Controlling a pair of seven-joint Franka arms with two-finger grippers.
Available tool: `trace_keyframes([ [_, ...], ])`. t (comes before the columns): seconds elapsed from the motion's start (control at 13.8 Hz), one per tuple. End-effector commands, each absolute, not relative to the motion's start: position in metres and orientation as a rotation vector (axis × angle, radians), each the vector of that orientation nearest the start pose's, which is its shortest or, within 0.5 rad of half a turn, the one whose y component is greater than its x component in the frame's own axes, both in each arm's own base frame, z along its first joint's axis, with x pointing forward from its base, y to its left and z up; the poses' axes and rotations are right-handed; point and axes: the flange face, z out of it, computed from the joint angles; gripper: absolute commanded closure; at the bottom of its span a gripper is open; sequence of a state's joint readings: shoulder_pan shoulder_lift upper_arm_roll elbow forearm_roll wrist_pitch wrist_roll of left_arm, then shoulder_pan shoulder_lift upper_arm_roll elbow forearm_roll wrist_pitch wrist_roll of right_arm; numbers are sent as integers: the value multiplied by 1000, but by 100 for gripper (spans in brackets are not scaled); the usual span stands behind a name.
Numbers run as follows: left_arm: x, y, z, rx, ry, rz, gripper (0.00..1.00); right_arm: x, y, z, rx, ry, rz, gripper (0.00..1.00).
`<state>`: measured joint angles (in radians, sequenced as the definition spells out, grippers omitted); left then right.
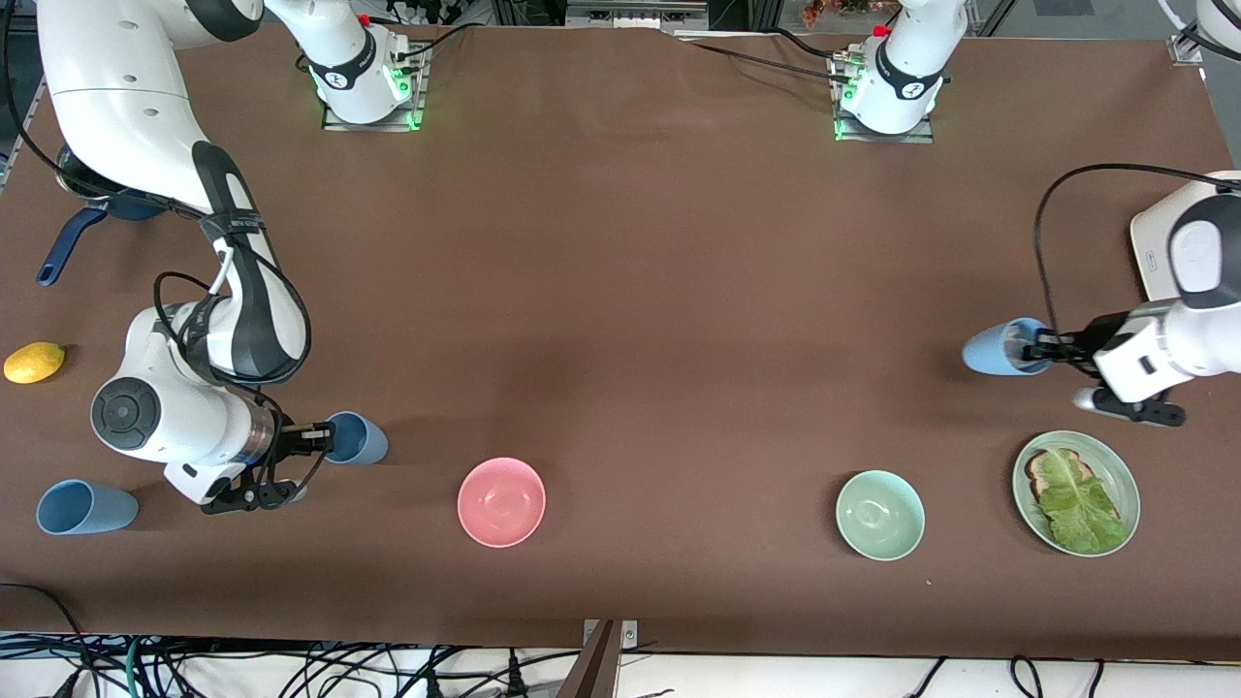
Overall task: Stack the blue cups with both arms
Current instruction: 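Close the right gripper on the blue cup while the left gripper grasps the tissue cup, then carry the tissue cup to mid-table with the left gripper and set it down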
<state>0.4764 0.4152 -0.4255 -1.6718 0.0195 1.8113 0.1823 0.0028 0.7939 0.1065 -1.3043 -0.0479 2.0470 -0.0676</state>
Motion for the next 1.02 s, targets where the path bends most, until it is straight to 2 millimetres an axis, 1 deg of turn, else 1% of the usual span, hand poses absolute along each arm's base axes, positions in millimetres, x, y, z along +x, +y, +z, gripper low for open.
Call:
trace_keyframes([
  [0.0,629,-13,380,-3271,34,404,100,735,68,268,-3093,-241,90,81],
  [0.15,623,-84,384,-3239,-117,428,100,733,75,271,-3093,-232,95,90],
  [0.22,617,-120,384,-3213,-193,438,100,734,75,272,-3096,-227,93,93],
  [0.29,611,-153,382,-3192,-239,443,100,733,74,272,-3096,-227,100,99],
  [0.36,603,-195,376,-3171,-244,435,100,732,76,271,-3094,-229,124,100],
  [0.51,590,-263,353,-3145,-259,352,100,733,77,274,-3095,-231,122,100],
  [0.58,584,-291,342,-3147,-340,325,100,733,79,279,-3096,-238,129,100],
  [0.65,576,-323,333,-3156,-431,284,100,734,86,286,-3097,-252,131,100],
  [0.73,571,-341,321,-3149,-465,230,100,735,93,291,-3097,-266,127,100],
  [0.8,566,-355,305,-3130,-445,198,100,736,95,293,-3099,-272,127,100],
  [0.95,549,-386,275,-3107,-377,134,100,739,100,303,-3107,-291,103,100],
])
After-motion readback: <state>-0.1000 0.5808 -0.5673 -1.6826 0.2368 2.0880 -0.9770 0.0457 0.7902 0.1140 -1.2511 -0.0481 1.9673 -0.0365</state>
